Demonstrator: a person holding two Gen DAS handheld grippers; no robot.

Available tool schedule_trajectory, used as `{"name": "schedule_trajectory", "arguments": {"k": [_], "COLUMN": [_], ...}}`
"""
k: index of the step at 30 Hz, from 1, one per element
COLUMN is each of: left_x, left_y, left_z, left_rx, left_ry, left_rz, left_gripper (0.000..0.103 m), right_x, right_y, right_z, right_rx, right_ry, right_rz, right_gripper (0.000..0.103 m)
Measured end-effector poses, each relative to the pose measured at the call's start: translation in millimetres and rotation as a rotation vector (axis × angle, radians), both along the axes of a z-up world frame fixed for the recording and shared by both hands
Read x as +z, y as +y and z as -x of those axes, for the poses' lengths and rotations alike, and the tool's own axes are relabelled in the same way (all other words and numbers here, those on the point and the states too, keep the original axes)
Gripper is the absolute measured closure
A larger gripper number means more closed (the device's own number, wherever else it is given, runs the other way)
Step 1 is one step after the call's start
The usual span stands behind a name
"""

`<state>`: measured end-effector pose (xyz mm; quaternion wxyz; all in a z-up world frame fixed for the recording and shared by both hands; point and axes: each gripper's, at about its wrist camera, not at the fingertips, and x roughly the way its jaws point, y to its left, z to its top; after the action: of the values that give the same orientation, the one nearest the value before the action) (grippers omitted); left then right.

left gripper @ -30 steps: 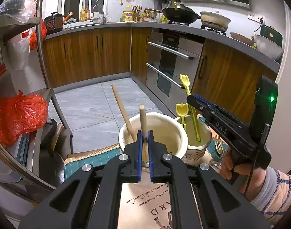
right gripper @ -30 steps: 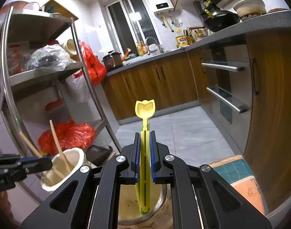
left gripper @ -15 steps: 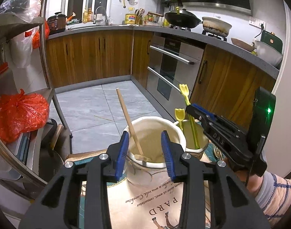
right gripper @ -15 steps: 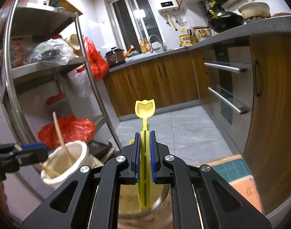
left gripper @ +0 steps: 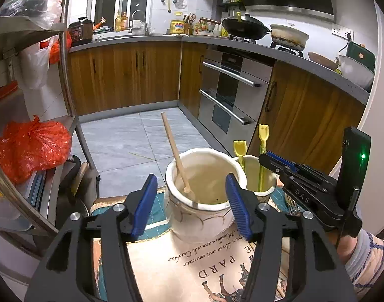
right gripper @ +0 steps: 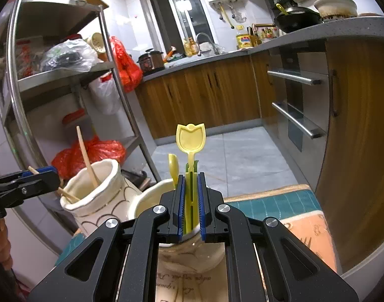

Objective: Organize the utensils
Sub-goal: 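Open the left tool over the larger cup while the right tool releases the yellow utensil into the smaller cup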

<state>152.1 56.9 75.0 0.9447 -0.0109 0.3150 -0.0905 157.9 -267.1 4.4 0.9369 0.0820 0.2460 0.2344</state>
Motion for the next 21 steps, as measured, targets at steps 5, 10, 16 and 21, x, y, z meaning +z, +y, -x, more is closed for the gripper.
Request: {"name": "schedule_trajectory", "arguments": {"k": [5, 10, 16, 21], "left_x": [-0.1, -0.3, 1.8, 4.0], "left_y": [-0.4, 1.5, 2.1, 2.1], "left_z": [2.1, 6.7, 11.0, 14.0], "left_rx": [0.001, 0.005, 0.011, 0.024], "left_ry": [-0.001, -0.003, -0.007, -0.015], "left_rz": [-0.001, 0.002, 0.009, 0.003], "left_gripper": [0.045, 0.043, 0.039, 0.028], "right_x": [-2.4, -1.4, 0.7, 3.6], "right_y": [-0.9, 0.1, -5.5, -15.0], "right_z": [0.8, 2.2, 4.8, 8.3], "right_rx": [-0.008, -0.011, -0.023, -0.030], "right_ry": [0.013, 0.019, 0.025, 0.044], "right_rz": [0.011, 0.030, 0.033, 0.015], "right_gripper": [0.092, 0.087, 0.071, 0.041]}}
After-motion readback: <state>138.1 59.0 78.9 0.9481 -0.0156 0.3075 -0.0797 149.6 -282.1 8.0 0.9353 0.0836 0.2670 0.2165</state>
